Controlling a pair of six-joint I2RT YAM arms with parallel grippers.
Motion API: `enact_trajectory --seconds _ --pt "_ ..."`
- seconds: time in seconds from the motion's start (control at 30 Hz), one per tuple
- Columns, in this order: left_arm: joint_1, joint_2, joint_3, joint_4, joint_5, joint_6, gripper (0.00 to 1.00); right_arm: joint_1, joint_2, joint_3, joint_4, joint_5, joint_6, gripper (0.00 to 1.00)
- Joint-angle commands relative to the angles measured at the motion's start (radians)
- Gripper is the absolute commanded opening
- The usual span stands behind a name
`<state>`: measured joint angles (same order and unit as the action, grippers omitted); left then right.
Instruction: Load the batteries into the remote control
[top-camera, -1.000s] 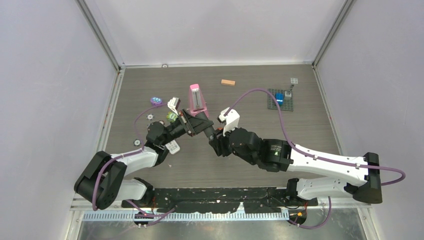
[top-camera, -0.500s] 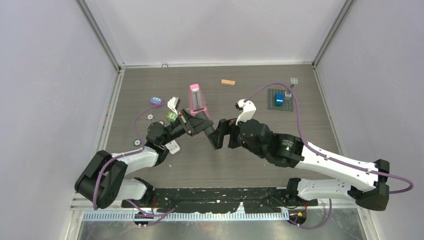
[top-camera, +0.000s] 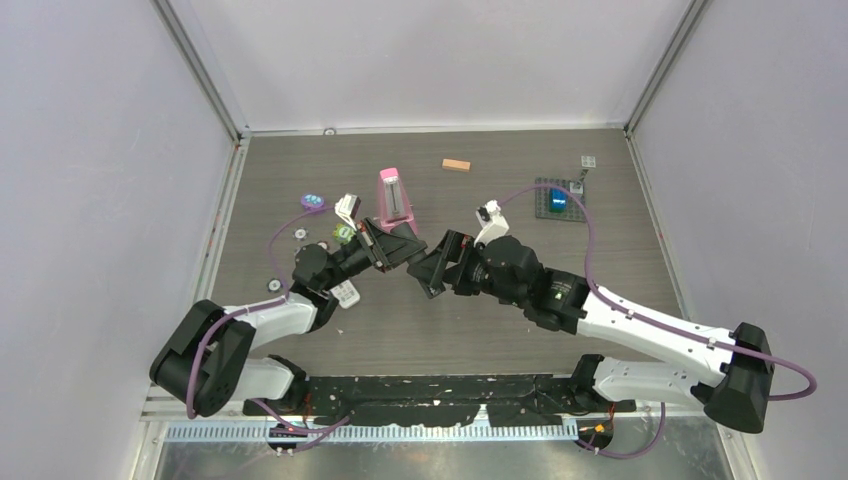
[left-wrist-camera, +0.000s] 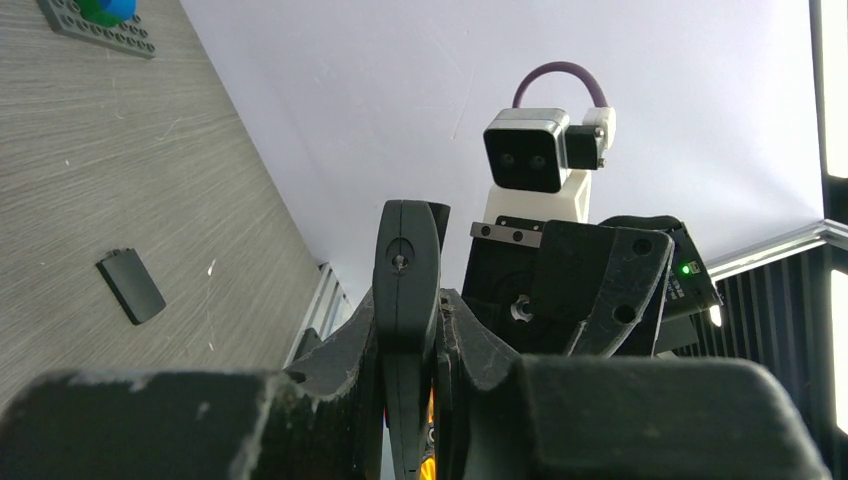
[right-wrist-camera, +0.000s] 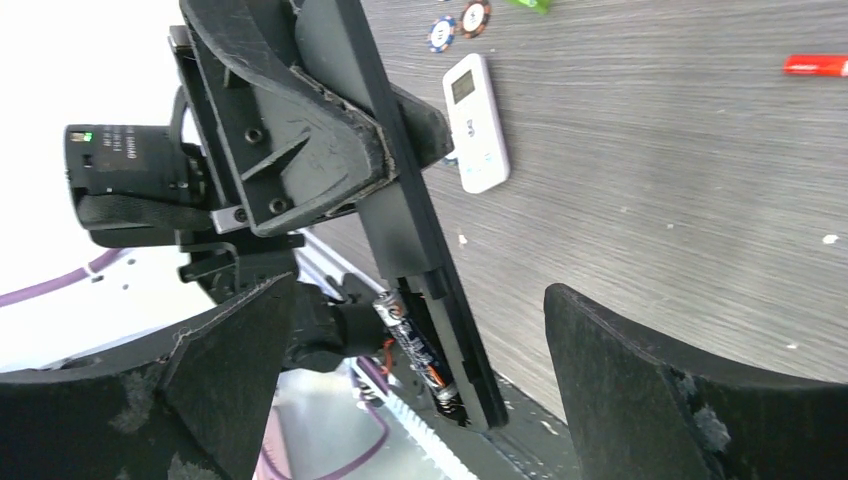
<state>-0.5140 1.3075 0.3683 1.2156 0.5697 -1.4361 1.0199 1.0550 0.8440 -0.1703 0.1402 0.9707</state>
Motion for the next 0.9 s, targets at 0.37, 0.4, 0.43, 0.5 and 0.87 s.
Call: enact_trajectory --seconds 0.37,0.4,0.43,0.5,0.87 --pt "-0.001 0.003 0.014 0.07 0.003 0.009 0.0 -0.061 0.026 -0.128 0.319 -0.186 0.228 0.69" --pt "0.0 0.005 0.013 0.07 0.003 0.009 0.0 -0.065 0.027 -0.137 0.333 -0.201 0.247 0.68" --pt "0.0 0.006 0.014 0.07 0.001 0.009 0.0 -0.067 0.031 -0.15 0.355 -0.208 0.254 0.66" --pt "-0.001 0.006 0.013 0.07 0.0 0.008 0.0 -0.071 0.037 -0.162 0.379 -0.225 0.271 0.63" --pt "-0.001 0.005 0.013 0.07 -0.001 0.005 0.0 -0.084 0.038 -0.217 0.448 -0.257 0.317 0.52"
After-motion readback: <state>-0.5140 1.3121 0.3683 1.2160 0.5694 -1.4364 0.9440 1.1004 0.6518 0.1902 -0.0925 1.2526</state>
